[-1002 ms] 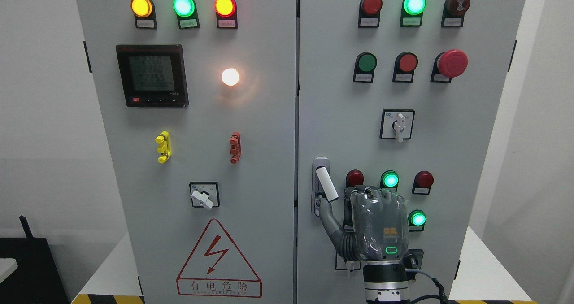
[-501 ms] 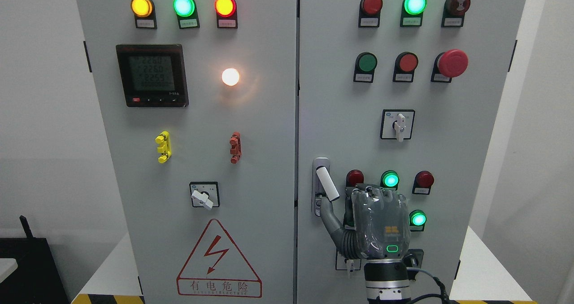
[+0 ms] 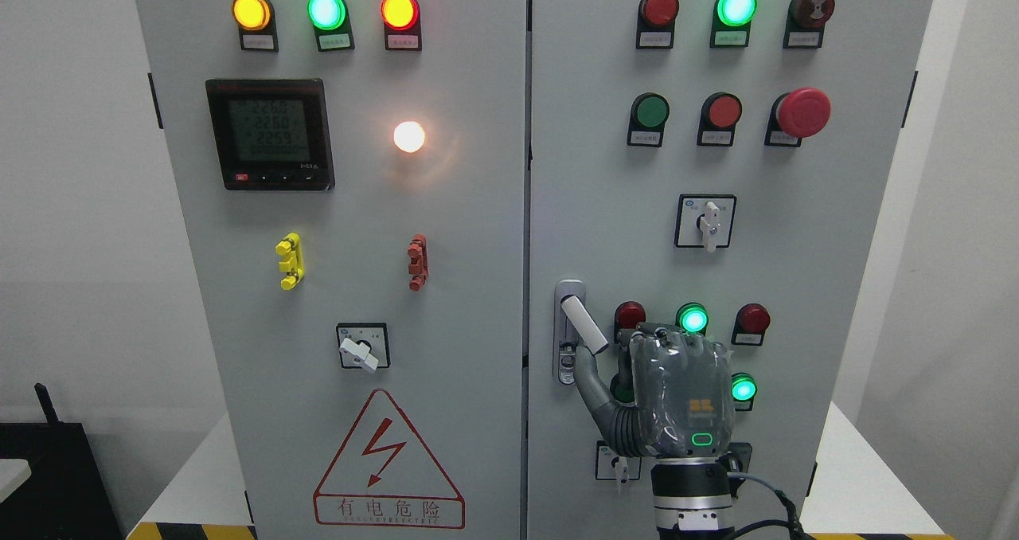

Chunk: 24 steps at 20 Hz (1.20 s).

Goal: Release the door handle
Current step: 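Rotate the silver handle outward to horizontal with the right hand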

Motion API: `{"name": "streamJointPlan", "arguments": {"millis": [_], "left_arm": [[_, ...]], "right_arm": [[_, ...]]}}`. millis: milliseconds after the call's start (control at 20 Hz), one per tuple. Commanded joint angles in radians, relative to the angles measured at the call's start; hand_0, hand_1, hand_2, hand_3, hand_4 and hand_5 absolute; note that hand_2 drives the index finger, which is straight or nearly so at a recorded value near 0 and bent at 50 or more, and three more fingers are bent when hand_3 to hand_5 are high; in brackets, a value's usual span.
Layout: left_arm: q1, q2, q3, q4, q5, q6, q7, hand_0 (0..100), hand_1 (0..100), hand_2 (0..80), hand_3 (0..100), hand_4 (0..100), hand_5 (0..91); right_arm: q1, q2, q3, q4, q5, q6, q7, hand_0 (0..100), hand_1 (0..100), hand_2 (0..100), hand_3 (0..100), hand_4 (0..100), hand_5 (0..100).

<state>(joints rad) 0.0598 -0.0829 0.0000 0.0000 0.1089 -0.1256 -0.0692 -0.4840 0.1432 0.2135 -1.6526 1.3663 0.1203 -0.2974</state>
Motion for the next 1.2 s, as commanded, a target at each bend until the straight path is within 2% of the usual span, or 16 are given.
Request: {"name": "streamJointPlan", "arguments": {"millis": [0, 1152], "left_arm": [[0.0, 0.0, -0.012, -0.015, 0.0, 0.0, 0.0, 12, 39, 0.0, 0, 0, 0.0], [0.0, 0.0, -0.012, -0.015, 0.0, 0.0, 0.0, 12, 39, 0.0, 0, 0, 0.0]], "right_arm": [[-0.001, -0.001, -0.006, -0.001, 0.002, 0.001, -0.005, 49, 44, 100, 100, 100, 99], [-0.008, -0.002, -0.023, -0.004, 0.002, 0.001, -0.005, 49, 43, 100, 100, 100, 99]]}}
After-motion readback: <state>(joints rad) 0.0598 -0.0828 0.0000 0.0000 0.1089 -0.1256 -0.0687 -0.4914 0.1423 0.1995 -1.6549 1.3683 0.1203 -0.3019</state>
